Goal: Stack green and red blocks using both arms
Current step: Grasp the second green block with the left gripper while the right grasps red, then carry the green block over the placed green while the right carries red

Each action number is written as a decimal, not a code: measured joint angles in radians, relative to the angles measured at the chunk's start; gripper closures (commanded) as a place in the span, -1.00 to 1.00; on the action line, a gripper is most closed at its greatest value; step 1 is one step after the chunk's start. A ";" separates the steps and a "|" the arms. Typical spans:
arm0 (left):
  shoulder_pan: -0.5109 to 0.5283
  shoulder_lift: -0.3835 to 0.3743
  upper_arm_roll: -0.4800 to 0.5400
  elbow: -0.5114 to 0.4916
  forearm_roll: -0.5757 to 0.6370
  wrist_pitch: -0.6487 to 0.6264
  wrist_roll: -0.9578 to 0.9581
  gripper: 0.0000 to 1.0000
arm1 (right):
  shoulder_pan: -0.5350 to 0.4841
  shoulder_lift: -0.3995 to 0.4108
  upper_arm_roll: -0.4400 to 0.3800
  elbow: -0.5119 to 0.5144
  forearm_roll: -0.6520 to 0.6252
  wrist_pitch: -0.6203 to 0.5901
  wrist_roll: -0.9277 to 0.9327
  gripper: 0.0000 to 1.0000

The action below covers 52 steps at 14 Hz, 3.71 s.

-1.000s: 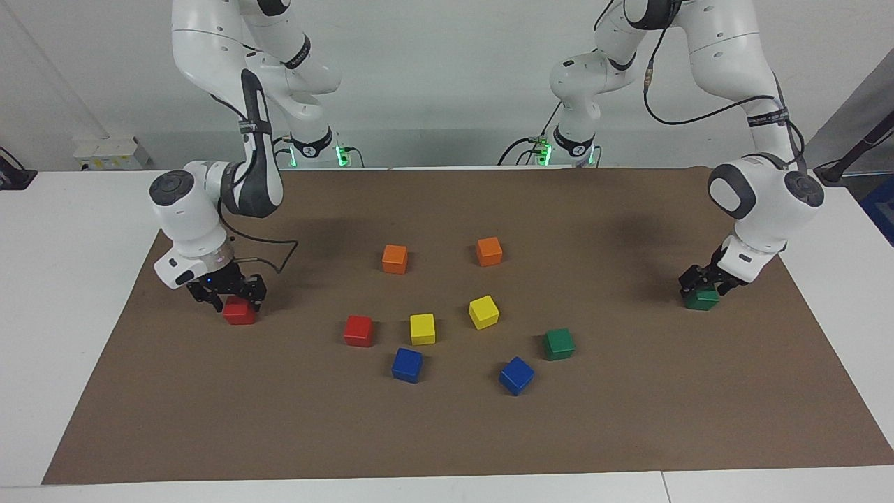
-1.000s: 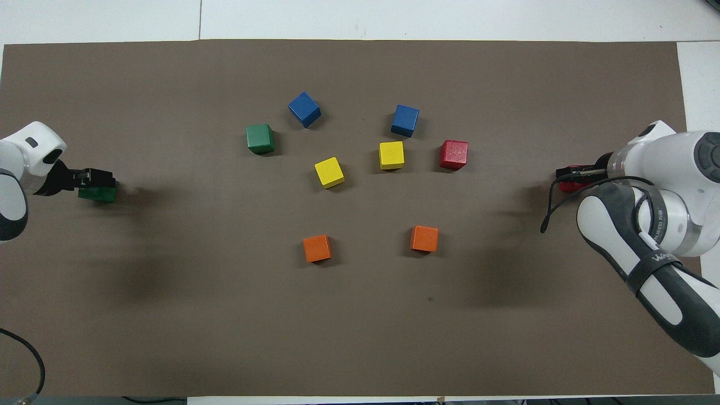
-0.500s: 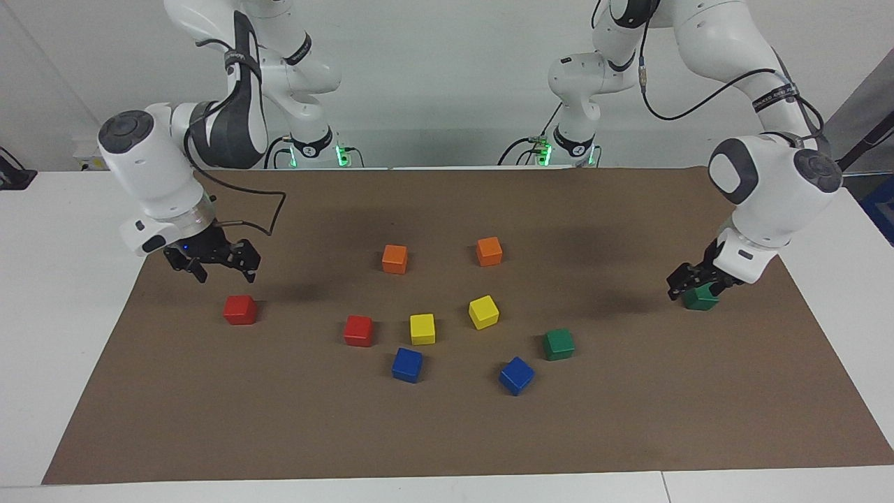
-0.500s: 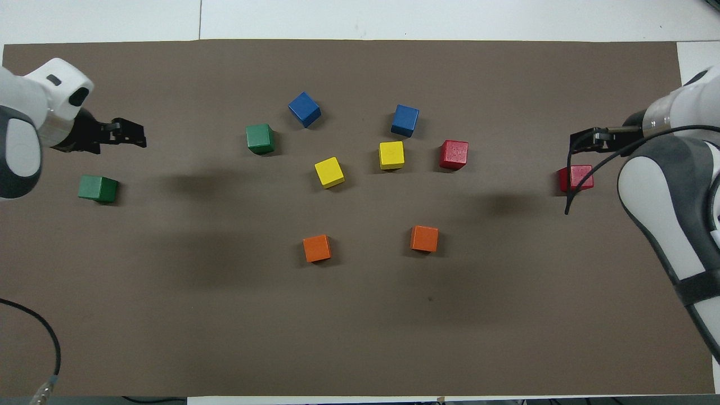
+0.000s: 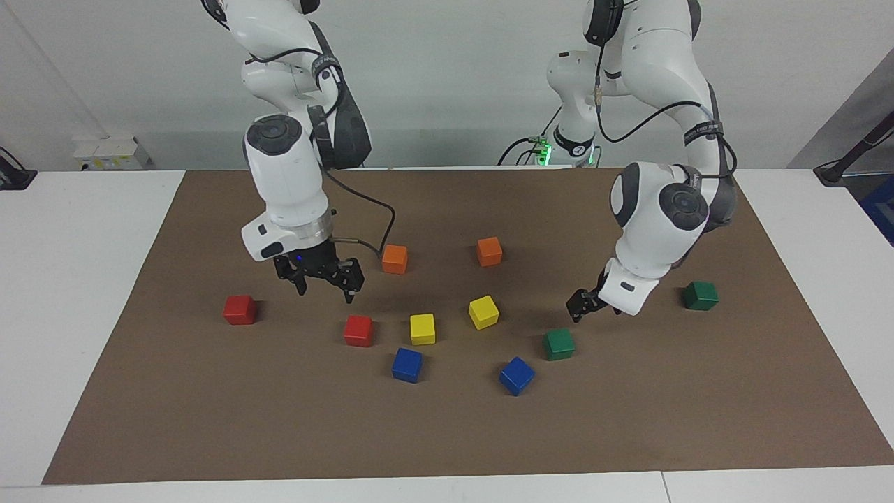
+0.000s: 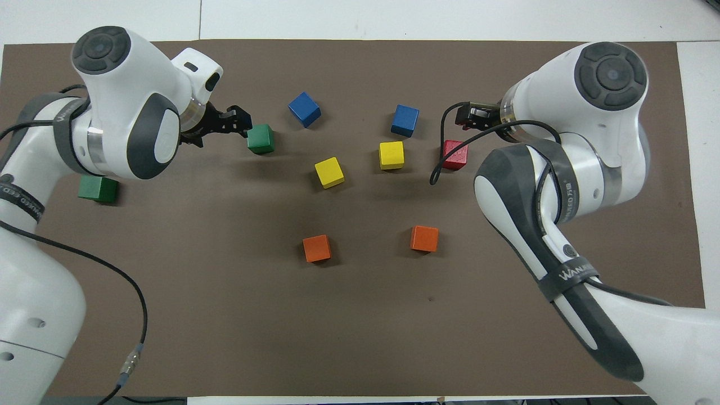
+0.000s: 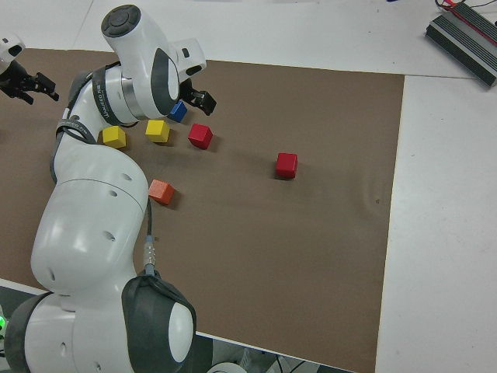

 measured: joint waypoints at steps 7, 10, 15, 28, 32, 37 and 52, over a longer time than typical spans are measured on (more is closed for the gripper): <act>-0.034 0.072 0.000 0.033 0.000 0.072 -0.016 -1.00 | 0.025 0.114 -0.001 -0.019 0.000 0.149 0.020 -0.92; -0.044 0.089 0.000 0.033 0.000 0.099 -0.024 -1.00 | 0.045 0.133 -0.001 -0.036 0.000 0.190 0.015 -0.97; -0.082 0.149 0.004 0.034 0.035 0.161 -0.053 -1.00 | 0.046 0.133 -0.004 -0.125 0.000 0.301 -0.069 -1.00; -0.083 0.154 0.016 0.058 0.070 0.115 -0.053 1.00 | 0.024 0.109 -0.012 -0.160 0.000 0.246 -0.091 1.00; -0.030 0.087 0.030 0.069 0.070 0.069 -0.036 1.00 | -0.062 -0.034 -0.014 -0.119 0.000 -0.003 -0.219 1.00; 0.107 -0.083 0.031 -0.044 0.070 -0.004 0.199 1.00 | -0.271 -0.208 -0.016 -0.241 0.000 -0.066 -0.519 1.00; 0.444 -0.242 0.032 -0.388 0.022 0.186 0.811 1.00 | -0.362 -0.169 -0.011 -0.427 0.000 0.238 -0.620 1.00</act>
